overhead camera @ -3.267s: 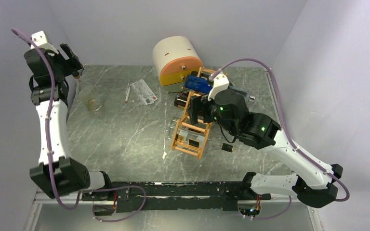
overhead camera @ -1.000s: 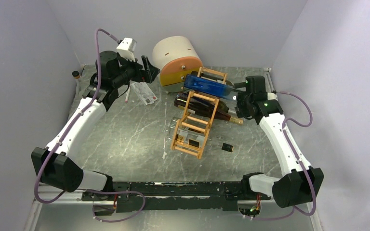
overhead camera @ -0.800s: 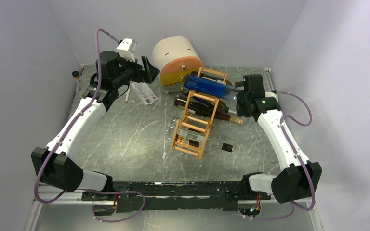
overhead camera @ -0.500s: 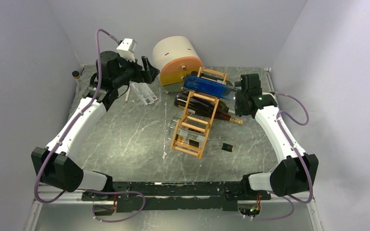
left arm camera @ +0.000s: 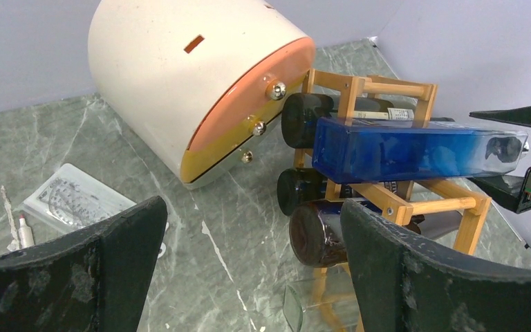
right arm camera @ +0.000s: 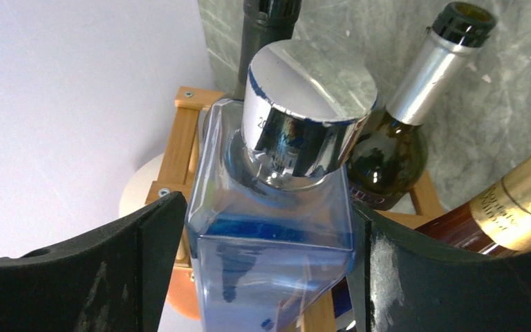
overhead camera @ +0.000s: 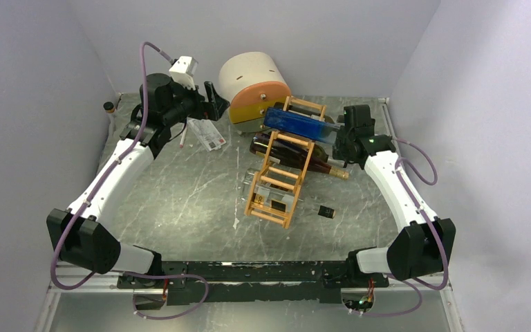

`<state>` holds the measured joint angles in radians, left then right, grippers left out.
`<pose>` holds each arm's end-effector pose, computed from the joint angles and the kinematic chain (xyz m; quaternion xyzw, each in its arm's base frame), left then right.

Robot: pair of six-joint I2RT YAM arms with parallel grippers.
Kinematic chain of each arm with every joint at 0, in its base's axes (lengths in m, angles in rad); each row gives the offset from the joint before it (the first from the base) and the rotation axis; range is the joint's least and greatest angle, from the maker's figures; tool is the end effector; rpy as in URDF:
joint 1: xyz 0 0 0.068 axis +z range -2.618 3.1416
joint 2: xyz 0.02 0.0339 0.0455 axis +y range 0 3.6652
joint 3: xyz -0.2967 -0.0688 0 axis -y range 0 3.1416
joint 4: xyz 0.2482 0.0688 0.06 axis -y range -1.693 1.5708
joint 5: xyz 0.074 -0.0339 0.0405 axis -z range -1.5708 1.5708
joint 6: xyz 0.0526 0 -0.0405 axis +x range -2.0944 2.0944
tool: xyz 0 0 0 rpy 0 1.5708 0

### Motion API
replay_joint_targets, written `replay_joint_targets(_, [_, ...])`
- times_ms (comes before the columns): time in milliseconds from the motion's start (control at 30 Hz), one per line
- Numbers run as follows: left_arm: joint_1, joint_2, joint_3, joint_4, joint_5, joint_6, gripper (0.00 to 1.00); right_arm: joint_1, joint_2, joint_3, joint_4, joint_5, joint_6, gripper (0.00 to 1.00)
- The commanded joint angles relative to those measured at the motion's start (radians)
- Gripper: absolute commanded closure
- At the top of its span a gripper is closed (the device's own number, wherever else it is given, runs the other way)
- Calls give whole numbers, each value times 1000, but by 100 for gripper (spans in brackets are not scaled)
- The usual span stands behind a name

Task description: Take the wine bottle off the wine rack

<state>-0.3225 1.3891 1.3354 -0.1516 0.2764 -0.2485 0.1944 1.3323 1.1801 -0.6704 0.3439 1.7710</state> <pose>0.3174 -0.1212 0.4265 0.1153 0.7647 -0.2786 0.5695 0.2864 0.0383 0.3329 0.6945 0.6023 0.2112 0.3323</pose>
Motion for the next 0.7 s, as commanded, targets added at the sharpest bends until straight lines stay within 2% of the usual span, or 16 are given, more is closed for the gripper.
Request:
replay_joint_targets(0, [-4,-7,42,2,-17,14,1,16,-9,-12,35,11,80,19])
replay_joint_targets(233, [-4,-18,40,4,-16,14,1,44,0,11,41,46,96,32])
replay_joint_targets(567, [-5,-24,39,4,-18,14,1,60,-50,16,129,38,0,72])
replay_joint_targets(667, [-5,-25,43,1,-15,18,1,60,-90,-7,243,59,-91,83])
